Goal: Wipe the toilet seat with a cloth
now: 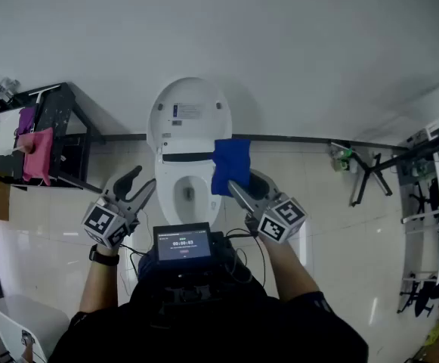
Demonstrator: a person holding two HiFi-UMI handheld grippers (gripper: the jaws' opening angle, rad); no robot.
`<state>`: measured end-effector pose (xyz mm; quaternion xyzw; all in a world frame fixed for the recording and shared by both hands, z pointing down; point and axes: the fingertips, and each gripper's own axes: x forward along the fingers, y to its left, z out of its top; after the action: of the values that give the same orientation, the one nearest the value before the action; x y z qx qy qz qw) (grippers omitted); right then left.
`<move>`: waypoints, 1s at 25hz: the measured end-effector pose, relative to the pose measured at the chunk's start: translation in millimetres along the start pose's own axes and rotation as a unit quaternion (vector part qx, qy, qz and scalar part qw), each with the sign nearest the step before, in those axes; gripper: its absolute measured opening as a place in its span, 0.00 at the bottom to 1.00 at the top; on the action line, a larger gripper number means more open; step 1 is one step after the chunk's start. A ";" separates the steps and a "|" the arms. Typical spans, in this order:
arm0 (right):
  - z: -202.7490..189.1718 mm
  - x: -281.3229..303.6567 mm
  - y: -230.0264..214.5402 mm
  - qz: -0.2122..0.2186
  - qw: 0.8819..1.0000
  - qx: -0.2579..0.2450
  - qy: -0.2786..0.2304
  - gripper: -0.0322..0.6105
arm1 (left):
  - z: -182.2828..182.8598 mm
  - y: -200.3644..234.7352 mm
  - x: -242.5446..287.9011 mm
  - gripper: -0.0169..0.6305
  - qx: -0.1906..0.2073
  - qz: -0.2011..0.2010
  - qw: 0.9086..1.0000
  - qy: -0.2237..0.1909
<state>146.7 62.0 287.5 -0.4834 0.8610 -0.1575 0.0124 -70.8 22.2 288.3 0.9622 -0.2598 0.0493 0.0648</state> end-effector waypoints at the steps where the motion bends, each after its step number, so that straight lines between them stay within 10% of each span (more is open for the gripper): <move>1: -0.2 1.2 -0.5 0.000 1.000 0.000 0.001 0.37 | 2.3 -0.8 0.9 0.34 -0.007 0.003 1.000 0.000; 25: -83.7 123.7 -48.7 0.019 0.994 0.042 0.100 0.37 | -82.2 63.4 7.5 0.34 -0.073 0.030 0.995 0.064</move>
<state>106.6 -43.3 397.0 -0.4476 0.8597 -0.2407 -0.0505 -101.5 -23.5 376.7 0.9417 -0.2864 0.0937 0.1498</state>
